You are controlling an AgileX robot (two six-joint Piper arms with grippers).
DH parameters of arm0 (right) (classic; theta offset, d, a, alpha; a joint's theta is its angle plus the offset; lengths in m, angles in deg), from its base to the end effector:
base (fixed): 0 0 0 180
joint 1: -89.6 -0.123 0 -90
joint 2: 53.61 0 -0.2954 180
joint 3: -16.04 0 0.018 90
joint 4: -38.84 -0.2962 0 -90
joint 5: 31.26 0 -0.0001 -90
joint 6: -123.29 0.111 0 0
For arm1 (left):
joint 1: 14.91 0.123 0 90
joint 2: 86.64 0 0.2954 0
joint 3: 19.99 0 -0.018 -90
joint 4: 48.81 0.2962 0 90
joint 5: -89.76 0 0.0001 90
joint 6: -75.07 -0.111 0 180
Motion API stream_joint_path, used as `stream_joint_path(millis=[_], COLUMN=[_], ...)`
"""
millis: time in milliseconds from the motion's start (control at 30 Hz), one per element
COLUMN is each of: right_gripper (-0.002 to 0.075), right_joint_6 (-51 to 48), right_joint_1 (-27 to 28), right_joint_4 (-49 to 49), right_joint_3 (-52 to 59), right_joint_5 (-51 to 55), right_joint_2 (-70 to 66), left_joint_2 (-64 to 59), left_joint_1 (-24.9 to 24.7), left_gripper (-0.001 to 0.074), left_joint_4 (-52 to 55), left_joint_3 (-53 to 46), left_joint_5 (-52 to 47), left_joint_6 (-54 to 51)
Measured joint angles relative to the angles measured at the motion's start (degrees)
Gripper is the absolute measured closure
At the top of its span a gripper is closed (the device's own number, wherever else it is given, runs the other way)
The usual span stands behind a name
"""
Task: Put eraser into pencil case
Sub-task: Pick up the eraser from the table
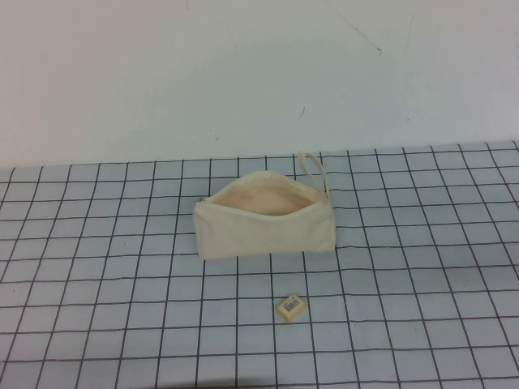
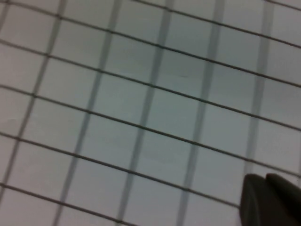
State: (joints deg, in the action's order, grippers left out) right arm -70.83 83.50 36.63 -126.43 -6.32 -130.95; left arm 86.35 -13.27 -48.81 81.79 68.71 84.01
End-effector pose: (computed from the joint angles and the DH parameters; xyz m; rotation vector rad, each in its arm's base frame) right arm 0.2813 0.0319 0.2182 -0.3934 2.4080 -0.0271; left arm 0.1070 0.0031 0.1704 -0.1711 1.8480 -0.0886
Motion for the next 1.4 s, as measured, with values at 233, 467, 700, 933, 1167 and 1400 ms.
stream_joint_path(millis=[233, 467, 700, 933, 1167, 1400], right_gripper=[0.0727, 0.0505, 0.0248, 0.0230, 0.0229, 0.0230], right_joint_6=[-2.08, -6.24, -8.50, -3.98, -3.68, -6.81], right_joint_1=[-14.72, -28.64, -32.49, -32.49, -32.49, -32.49], right_joint_4=[-0.23, -0.02, -0.79, -2.41, -4.18, -7.72], right_joint_3=[-8.95, -22.76, -31.74, -36.82, -37.21, -37.21], right_joint_5=[-2.19, -2.73, -2.73, -2.86, -2.61, 0.00], right_joint_2=[-16.41, -28.02, -38.37, -45.80, -46.91, -48.47], left_joint_2=[0.00, 0.00, 0.00, 0.00, 0.00, 0.00], left_joint_1=[0.00, 0.00, 0.00, 0.00, 0.00, 0.00], left_gripper=[0.0736, 0.0736, 0.0736, 0.0736, 0.0736, 0.0736], left_joint_4=[0.00, 0.00, 0.00, 0.00, 0.00, 0.00], left_joint_3=[0.00, 0.00, 0.00, 0.00, 0.00, 0.00], left_joint_5=[0.00, 0.00, 0.00, 0.00, 0.00, 0.00], left_joint_6=[0.00, 0.00, 0.00, 0.00, 0.00, 0.00])
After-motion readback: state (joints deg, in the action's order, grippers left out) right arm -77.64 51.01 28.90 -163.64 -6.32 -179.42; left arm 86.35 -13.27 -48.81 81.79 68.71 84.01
